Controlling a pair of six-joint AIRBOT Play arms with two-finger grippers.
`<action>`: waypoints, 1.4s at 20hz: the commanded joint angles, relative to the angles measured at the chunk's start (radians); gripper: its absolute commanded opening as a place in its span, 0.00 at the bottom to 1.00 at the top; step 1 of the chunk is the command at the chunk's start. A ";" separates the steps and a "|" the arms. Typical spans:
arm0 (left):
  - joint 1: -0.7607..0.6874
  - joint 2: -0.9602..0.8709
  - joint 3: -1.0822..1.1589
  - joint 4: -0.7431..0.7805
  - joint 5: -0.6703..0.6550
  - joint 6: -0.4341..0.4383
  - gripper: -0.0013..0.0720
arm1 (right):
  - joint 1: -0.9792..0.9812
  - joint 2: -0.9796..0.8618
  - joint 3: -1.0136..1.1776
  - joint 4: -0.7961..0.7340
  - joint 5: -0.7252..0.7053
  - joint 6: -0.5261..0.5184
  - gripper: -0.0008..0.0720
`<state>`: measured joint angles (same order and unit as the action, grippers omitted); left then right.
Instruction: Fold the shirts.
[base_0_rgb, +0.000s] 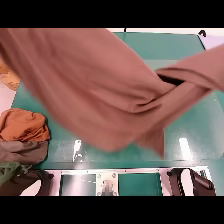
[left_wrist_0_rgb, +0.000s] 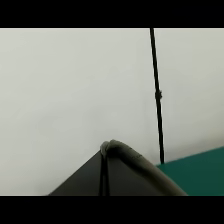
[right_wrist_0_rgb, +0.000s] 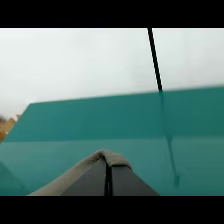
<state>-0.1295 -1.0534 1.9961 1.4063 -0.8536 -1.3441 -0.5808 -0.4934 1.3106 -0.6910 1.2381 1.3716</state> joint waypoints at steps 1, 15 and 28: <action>0.000 -0.166 -0.094 -0.069 0.016 -0.006 0.05 | -0.002 0.014 -0.354 0.012 -0.067 -0.049 0.03; -0.122 -0.858 -0.065 -0.726 -0.143 0.202 0.98 | 0.063 -0.412 -0.999 0.137 -0.445 -0.310 0.28; 0.093 -0.239 -0.774 -0.358 -0.573 -0.098 0.19 | 0.008 -0.411 -0.840 -0.167 -0.125 -0.040 0.60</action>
<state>-0.0437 -1.5024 1.5681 0.9649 -1.5063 -1.4220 -0.5835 -0.9043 0.5026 -0.8509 1.0813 1.3117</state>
